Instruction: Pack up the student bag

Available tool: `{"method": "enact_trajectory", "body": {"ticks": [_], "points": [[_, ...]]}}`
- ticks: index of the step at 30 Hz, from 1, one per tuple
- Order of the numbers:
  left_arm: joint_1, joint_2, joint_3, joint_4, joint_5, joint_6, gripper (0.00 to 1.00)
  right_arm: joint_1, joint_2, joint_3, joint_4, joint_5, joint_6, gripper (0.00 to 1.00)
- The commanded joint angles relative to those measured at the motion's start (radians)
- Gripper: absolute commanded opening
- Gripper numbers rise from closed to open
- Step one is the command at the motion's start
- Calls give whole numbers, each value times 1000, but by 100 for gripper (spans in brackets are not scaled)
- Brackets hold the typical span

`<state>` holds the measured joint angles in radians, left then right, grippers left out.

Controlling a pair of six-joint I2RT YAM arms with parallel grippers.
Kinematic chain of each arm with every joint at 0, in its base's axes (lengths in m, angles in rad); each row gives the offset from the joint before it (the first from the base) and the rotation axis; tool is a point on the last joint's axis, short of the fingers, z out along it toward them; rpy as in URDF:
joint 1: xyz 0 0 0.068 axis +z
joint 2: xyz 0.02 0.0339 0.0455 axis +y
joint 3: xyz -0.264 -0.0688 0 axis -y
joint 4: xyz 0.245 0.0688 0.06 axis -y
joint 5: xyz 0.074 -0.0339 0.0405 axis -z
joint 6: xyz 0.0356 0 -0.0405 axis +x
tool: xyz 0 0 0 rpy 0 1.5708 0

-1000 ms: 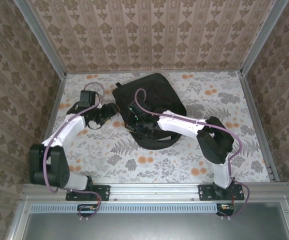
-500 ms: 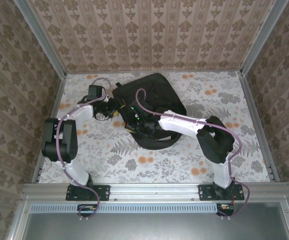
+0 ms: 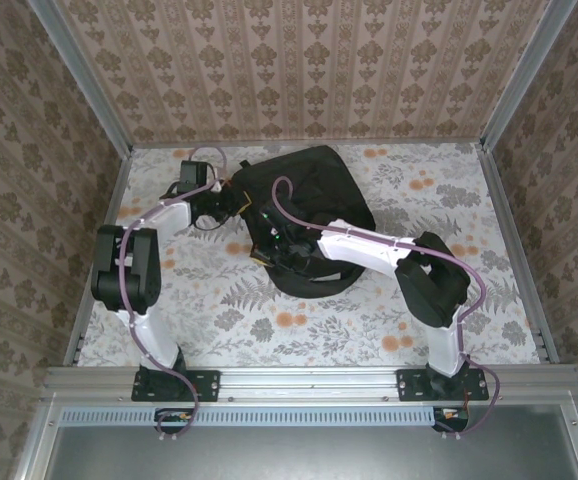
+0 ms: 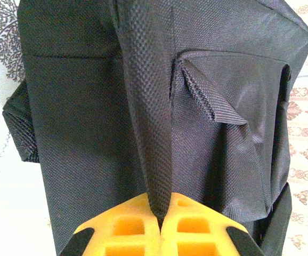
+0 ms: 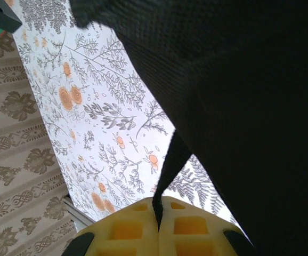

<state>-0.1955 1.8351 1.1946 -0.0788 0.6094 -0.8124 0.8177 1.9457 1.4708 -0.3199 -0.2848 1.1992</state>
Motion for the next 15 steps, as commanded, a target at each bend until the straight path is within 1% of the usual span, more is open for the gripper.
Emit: {"method": "enact_trajectory", "body": {"ticks": [1,5,6,10,15], "points": [[7,9,-4,86,27,-10,0,-3,-49,5,-61,3,-4,0],[31,16,-20,120,27,-35,0,-3,-58,-10,-64,-30,-14,0],[36,18,-19,119,57,-37,0,-3,-60,-9,-68,-39,-28,0],[58,18,-3,95,44,-19,0,-3,-72,-9,-91,-65,-64,0],[65,24,-1,99,50,-28,0,-3,-80,-20,-110,-143,-91,0]]}}
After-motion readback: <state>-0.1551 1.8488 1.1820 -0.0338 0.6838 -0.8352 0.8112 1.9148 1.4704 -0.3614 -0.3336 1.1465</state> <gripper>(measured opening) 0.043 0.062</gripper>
